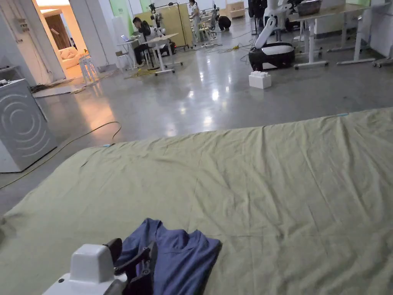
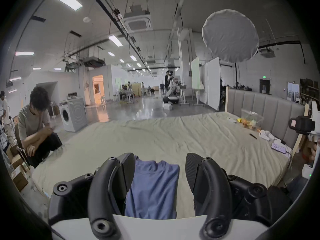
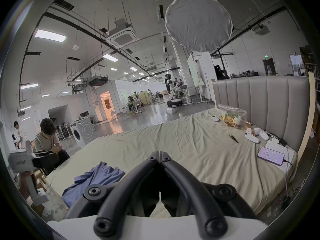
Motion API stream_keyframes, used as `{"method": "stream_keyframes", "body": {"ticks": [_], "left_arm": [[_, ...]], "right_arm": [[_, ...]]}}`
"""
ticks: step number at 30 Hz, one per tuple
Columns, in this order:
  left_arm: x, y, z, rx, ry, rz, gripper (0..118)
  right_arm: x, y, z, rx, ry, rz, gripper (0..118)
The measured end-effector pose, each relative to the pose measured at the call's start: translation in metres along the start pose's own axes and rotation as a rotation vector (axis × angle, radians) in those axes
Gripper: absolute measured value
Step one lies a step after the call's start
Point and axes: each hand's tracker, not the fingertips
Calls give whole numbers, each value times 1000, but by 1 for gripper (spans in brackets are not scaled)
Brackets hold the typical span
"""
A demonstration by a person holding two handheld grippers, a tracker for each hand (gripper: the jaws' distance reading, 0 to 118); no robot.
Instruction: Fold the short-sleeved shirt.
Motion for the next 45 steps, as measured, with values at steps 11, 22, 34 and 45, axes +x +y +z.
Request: {"method": "stream_keyframes", "body": {"ticks": [11,22,34,45], "left_arm": [[-37,-91,-197,-461,-106,61,75],[-33,-124,-260,-612,-30,61,28],[-86,-57,-230,-340,-33,523,5],[117,74,-236,-182,-346,191,5]], "right_arm": [[11,-23,-29,-125,-85,65,0],[20,-51,-64,-278,-149,70,0],[28,-42,-29,-265,-68,45,0],[63,-19,34,-179,-178,34,0]]}}
